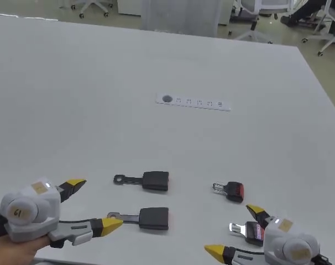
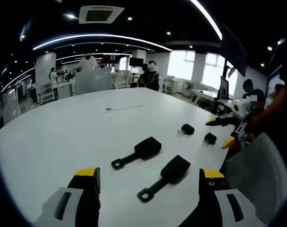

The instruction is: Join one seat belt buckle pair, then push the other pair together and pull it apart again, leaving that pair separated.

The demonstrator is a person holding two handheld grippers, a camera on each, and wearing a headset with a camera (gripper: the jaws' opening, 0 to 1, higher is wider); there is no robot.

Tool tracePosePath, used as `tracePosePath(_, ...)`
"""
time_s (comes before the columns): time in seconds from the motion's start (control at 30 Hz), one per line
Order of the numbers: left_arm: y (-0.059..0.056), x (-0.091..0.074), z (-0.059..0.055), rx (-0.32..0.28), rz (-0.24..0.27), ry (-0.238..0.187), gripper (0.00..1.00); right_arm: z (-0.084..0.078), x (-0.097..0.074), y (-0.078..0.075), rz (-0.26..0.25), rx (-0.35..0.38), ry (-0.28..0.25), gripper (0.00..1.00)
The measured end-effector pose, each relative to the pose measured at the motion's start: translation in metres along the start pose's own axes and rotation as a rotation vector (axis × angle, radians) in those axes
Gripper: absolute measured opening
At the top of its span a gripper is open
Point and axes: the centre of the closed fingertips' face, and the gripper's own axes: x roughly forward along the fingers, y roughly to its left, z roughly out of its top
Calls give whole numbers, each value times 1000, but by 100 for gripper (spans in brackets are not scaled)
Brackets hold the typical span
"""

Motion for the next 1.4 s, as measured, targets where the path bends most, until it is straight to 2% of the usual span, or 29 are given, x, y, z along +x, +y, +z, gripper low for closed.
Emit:
tracePosePath(0.23,0,1,-1,-1,0,0,88,-2,-2,-2,-7,7,1,94)
tracePosePath(0.43,1,0,-2,-3,1,3,88,-5,-7,-12,-29,16,2,94)
tracePosePath(1.13,-3,0,-7,1,-4,14,87,-12,-13,-17,-43,27,10,94)
tracePosePath(1.4,-4,2,-5,4,-6,12,87,-10,-11,-14,-38,22,6,94)
